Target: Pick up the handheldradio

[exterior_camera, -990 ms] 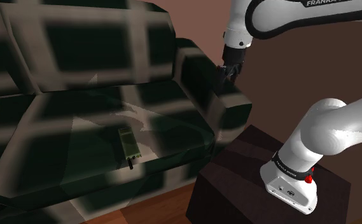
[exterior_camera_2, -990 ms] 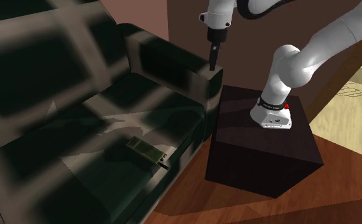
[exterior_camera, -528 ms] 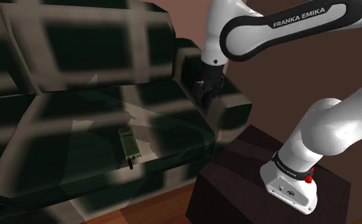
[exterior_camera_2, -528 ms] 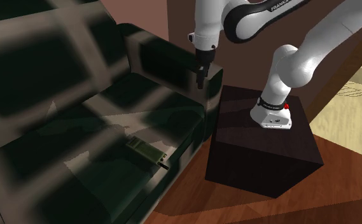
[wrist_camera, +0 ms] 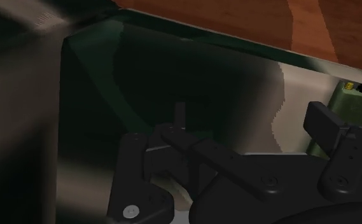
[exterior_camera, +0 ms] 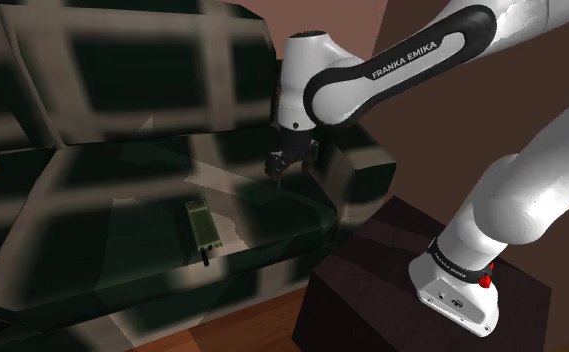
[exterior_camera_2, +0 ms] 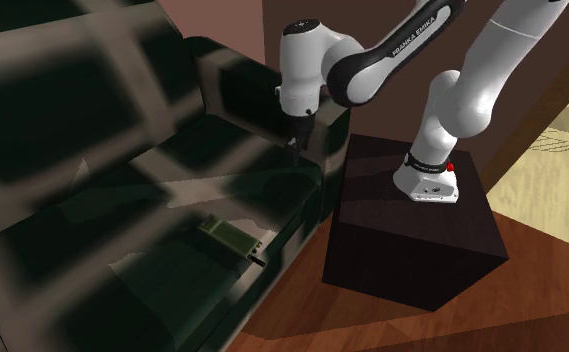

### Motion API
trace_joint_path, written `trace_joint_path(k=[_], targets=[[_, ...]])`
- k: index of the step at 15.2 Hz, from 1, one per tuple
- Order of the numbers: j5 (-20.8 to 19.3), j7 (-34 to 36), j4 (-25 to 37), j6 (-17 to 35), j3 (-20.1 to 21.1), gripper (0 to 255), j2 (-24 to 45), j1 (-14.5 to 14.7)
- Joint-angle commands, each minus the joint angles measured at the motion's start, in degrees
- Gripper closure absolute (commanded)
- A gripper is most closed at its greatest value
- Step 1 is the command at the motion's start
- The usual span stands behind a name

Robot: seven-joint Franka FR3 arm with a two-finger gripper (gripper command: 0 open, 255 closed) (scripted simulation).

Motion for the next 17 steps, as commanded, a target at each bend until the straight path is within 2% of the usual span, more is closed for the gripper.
trace_joint_path(k=[1, 5, 8, 13, 17], targets=[[-1.6, 3.9, 2.4, 2.4, 1.6, 0, 4.7, 0.1], [-6.5, 11.6, 7.7, 6.3, 3.4, 0, 14.3, 0.8], [-10.8, 17.4, 12.5, 8.2, 3.3, 0, 21.6, 2.5], [-16.9, 25.4, 22.2, 9.6, 1.3, 0, 33.3, 7.0], [-19.9, 29.9, 31.3, 9.4, -1.0, 0, 42.3, 11.1]])
